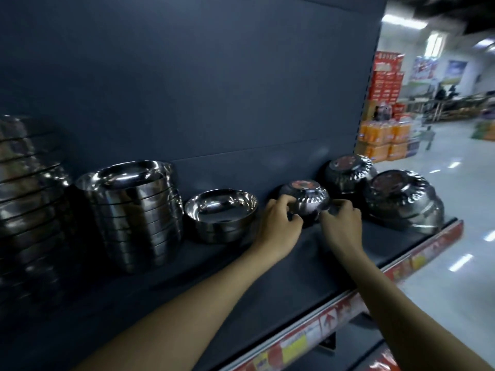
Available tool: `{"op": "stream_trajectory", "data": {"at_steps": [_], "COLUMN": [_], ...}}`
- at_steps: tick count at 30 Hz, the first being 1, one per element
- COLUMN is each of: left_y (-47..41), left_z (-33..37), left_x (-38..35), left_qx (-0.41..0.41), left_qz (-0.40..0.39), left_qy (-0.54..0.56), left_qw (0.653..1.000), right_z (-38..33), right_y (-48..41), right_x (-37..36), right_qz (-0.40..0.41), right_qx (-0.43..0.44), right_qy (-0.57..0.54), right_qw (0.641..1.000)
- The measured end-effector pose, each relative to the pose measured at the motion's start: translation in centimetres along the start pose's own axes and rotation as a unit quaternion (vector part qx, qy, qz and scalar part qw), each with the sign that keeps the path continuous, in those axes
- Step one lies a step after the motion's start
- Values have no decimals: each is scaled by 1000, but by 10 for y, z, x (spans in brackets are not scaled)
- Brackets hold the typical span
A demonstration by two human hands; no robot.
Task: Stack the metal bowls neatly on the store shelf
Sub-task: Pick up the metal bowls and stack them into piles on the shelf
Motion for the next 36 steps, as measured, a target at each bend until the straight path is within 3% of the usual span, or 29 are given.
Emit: {"op": "stream_trajectory", "data": {"at_steps": [8,14,18,23,30,36], "left_y": [-34,-38,-41,-38,-42,-35], "left_z": [-27,-37,-39,-38,-43,-34], "left_x": [-28,-30,-31,-27,-31,-26], "left_qx": [39,69,51,104,129,57], "left_qz": [-31,-102,-33,59,15,25], "left_qy": [-31,-25,27,59,-9,10], "left_qw": [998,992,998,991,992,998], "right_z": [4,5,7,12,12,14], "right_y": [-29,-31,-30,-34,-31,-33], "right_x": [-2,-7,-5,-5,-9,-5], "right_qz": [-24,-68,-35,40,40,32], "right_qx": [-5,13,25,12,21,46], "right_qy": [68,162,91,51,113,-10], "right_qw": [997,984,995,998,993,998]}}
Point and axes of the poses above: each hand's wrist, its own y-axis away from the middle knuckle, its own x-axis out of the back of the hand, z = x × y, the point moved 1 cm from there along -y, towards the middle knuckle, and after that the axes turned 13 degrees about -x, right-handed, at the moved point
